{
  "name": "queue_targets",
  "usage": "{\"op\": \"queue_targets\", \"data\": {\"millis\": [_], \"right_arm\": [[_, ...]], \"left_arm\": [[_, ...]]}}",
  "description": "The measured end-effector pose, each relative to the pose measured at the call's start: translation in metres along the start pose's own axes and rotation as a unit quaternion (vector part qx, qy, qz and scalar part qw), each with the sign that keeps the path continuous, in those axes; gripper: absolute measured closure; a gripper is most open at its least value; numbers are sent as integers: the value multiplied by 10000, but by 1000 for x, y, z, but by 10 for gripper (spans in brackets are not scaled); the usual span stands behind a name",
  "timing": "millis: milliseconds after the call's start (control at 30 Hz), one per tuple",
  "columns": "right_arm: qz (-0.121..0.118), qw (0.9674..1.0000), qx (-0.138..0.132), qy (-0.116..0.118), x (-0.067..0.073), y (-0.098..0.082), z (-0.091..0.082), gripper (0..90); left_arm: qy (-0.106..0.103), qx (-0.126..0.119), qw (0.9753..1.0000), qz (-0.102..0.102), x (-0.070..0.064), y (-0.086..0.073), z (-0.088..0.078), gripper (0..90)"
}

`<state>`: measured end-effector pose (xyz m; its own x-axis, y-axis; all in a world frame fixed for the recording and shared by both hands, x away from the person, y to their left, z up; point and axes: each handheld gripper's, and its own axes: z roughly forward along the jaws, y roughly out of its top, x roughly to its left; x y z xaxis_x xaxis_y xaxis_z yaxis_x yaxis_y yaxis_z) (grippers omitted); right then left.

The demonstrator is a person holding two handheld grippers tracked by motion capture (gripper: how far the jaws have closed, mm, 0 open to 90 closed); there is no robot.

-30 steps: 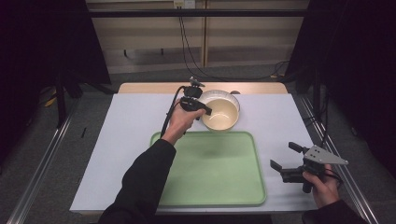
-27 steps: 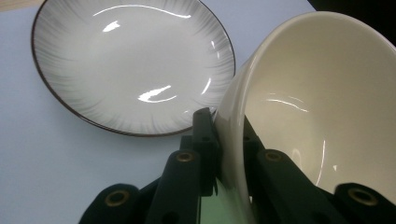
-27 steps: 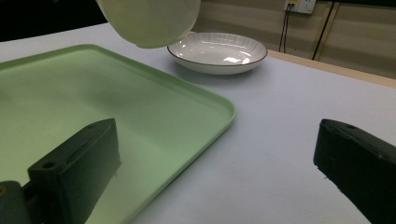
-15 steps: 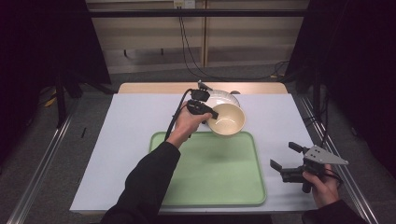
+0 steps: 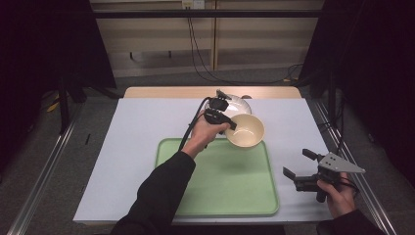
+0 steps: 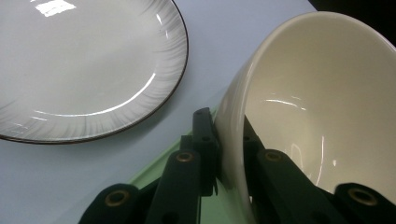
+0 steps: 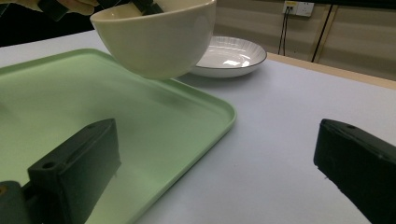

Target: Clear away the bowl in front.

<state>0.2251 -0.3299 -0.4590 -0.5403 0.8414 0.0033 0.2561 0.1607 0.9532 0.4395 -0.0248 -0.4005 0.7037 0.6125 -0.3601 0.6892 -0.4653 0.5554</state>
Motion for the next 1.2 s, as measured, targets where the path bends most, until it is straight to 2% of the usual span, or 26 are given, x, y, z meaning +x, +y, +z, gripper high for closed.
{"op": "queue_targets", "data": {"millis": [33,67,233,467,500,600,733,833,867,967,1033,1067,1167,1200], "right_arm": [[0,10000,0,0,0,0,0,0],[-29,10000,8,1,0,0,0,0],[-9,10000,3,11,0,0,0,0],[-23,10000,9,15,0,0,0,0],[-24,10000,10,17,0,0,0,0],[-24,10000,2,17,-1,0,0,0],[-24,10000,-2,17,-1,0,0,0],[-22,10000,2,15,-1,0,0,0],[-17,10000,-2,17,-1,0,0,0],[-1,10000,-14,4,0,0,0,0],[-15,10000,-4,18,-1,0,0,0],[13,10000,-4,22,-1,0,0,0],[23,10000,-18,20,-1,-1,0,0],[40,10000,-1,28,-1,0,-1,0]], "left_arm": [[20,0,10000,-37,-2,0,2,839],[-8,70,10000,29,-3,0,5,839],[-82,25,10000,-11,-7,-1,14,839],[-134,177,9998,13,-14,0,28,839],[-119,119,9999,-14,-15,0,31,839],[-140,256,9996,46,-15,1,36,839],[-111,277,9996,3,-16,0,43,839],[-79,349,9993,43,-15,1,45,839],[-82,337,9994,-58,-13,2,50,839],[-74,322,9994,-124,-12,3,54,839],[-71,321,9994,-138,-11,3,58,839],[44,370,9993,-94,-11,3,60,839],[17,370,9992,-114,-11,3,63,839],[45,446,9989,-165,-10,2,65,839]]}}
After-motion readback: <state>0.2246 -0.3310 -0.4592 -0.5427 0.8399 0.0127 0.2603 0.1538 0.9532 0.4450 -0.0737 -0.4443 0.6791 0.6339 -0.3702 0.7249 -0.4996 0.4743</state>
